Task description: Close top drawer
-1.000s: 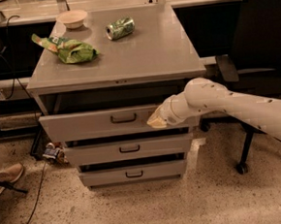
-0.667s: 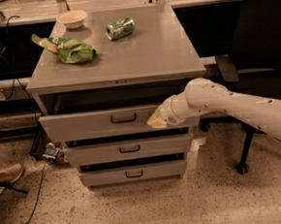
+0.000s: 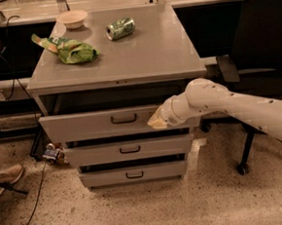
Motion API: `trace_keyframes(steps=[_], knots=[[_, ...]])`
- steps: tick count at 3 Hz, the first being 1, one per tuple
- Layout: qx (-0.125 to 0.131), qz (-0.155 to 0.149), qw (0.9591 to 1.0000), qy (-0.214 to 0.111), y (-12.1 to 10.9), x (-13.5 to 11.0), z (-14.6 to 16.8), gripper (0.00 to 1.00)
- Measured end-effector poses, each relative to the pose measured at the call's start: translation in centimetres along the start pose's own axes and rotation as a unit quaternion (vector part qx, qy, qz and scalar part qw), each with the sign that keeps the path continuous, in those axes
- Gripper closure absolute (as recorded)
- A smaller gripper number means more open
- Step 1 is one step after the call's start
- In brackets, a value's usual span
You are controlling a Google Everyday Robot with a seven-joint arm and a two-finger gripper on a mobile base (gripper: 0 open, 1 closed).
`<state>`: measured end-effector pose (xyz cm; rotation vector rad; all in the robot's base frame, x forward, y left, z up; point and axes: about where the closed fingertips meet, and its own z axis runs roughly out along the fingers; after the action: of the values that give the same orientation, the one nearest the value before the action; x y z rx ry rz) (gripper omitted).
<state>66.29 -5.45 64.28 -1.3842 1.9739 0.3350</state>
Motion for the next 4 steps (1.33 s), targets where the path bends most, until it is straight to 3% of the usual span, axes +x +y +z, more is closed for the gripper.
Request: trace_keyframes(steps=[2, 4], knots=[[0.000, 0.000, 1.0000, 0.000, 0.01, 0.00, -0.01, 0.97], [0.000, 0.000, 1.0000, 0.000, 0.02, 0.02, -0.02, 0.52]])
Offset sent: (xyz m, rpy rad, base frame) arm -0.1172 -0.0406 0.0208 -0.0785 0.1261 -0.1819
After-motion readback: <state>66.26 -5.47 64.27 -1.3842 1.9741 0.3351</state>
